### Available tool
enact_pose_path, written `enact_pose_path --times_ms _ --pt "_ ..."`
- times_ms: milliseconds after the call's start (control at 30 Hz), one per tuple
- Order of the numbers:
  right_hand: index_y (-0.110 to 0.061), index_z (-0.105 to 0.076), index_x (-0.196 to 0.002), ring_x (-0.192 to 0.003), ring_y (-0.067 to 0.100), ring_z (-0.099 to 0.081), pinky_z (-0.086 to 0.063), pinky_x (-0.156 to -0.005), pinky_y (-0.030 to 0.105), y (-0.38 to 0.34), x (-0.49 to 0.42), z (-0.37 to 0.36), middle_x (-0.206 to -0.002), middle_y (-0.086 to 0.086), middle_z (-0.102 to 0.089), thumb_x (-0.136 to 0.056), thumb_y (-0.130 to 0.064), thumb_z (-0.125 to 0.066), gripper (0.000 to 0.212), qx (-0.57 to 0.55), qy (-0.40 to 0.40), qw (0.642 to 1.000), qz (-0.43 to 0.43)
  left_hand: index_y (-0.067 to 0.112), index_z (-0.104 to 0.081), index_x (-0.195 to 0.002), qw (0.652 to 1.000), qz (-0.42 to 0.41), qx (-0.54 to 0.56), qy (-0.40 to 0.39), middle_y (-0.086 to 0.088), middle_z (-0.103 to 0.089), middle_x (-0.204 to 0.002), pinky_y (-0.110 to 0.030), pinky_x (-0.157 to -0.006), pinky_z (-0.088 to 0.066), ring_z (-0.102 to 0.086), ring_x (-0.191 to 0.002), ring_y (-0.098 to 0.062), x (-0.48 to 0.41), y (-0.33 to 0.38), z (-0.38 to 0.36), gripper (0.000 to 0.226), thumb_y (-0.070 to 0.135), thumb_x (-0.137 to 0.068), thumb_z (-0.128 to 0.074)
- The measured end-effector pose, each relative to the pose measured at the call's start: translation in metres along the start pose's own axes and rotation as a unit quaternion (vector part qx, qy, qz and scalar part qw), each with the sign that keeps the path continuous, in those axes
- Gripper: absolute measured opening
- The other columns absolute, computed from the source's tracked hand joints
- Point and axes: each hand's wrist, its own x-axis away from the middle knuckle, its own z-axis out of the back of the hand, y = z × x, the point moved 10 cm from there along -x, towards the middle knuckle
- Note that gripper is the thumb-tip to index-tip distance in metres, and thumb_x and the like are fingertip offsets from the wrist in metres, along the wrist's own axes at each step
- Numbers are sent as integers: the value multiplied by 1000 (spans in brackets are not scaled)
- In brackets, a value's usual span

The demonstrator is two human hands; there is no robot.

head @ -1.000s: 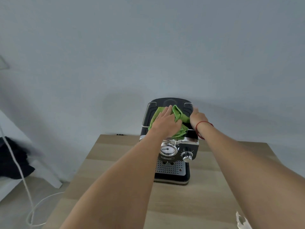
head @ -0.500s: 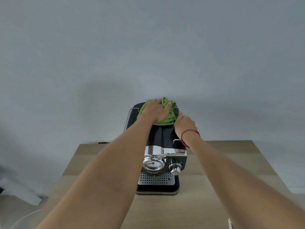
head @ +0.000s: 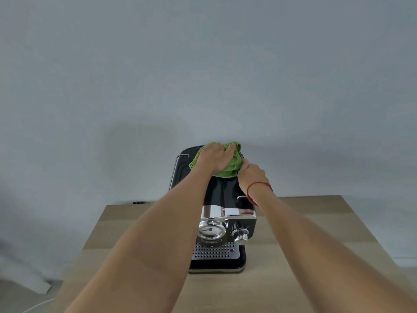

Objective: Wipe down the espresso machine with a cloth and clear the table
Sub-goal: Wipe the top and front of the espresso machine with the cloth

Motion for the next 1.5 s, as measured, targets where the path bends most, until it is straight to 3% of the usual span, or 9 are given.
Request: enact_pose_path --times_ms 200,633,767,867,1000,1133,1267,1400,1500 --pt "-6 -57 -122 -112 35 -56 -42 -95 41 6 6 -4 -122 19 -60 -101 -43 -10 63 -16 -1 1000 -20 6 -33 -148 999 18 -17 34 -10 -30 -156 -41 -120 -15 -23 -145 -26 -3 -29 -1 64 43 -99 -16" --pt "-1 -53 -129 -123 36 -50 -38 -101 39 -4 2 9 -134 22 -53 -102 -39 -15 60 28 -4 999 -22 19 -30 -150 995 20 -95 4 -9 4 -163 -44 -121 -3 4 -150 -28 57 -13 -16 58 42 -97 -34" --pt "0 -46 -136 -130 36 -45 -33 -108 40 -5 19 11 -141 22 -47 -103 -39 -15 60 17 -34 998 -49 14 -38 -145 995 3 -103 19 -10 0 -162 -44 -122 -4 2 -150 -28 107 -6 -19 54 39 -98 -33" --pt "-5 -32 -145 -129 36 -45 -37 -104 39 -11 40 9 -142 21 -45 -103 -19 -21 46 23 -71 996 -56 17 -42 -142 994 -37 -82 60 -9 -8 -162 -42 -121 -5 -3 -150 -27 145 -5 -15 49 37 -98 -33" --pt "-2 -36 -140 -124 37 -49 -42 -99 40 -14 61 9 -136 22 -48 -98 -6 -29 43 59 -72 995 -26 18 -41 -145 986 -87 -32 135 -4 -22 -160 -36 -122 -10 -15 -149 -20 187 -18 -10 51 39 -99 -36" --pt "-2 -37 -138 -126 39 -46 -40 -100 41 -13 67 9 -136 22 -47 -98 -4 -28 42 109 -74 991 7 15 -50 -138 968 -113 -4 224 2 -44 -148 -38 -116 -29 -32 -142 -17 224 -45 -3 51 39 -96 -33" --pt "-2 -41 -135 -123 38 -49 -41 -99 43 -18 67 10 -132 22 -50 -98 -4 -28 39 134 -61 989 27 15 -53 -128 972 -21 53 228 2 -46 -142 -39 -105 -45 -40 -136 -21 230 -86 -2 41 35 -98 -34" --pt "-3 -41 -136 -126 39 -46 -38 -102 43 -18 66 9 -135 21 -48 -98 -5 -27 40 138 -54 989 21 12 -58 -103 964 88 160 195 -3 -58 -109 -37 -74 -53 -60 -89 -21 215 -106 8 33 35 -101 -35" --pt "-3 -41 -137 -126 38 -46 -38 -103 43 -19 63 9 -135 20 -49 -98 -6 -28 41 139 -40 989 24 4 -60 -95 974 101 139 148 -9 -59 -108 -45 -83 -53 -61 -92 -27 192 -106 13 45 40 -101 -33"
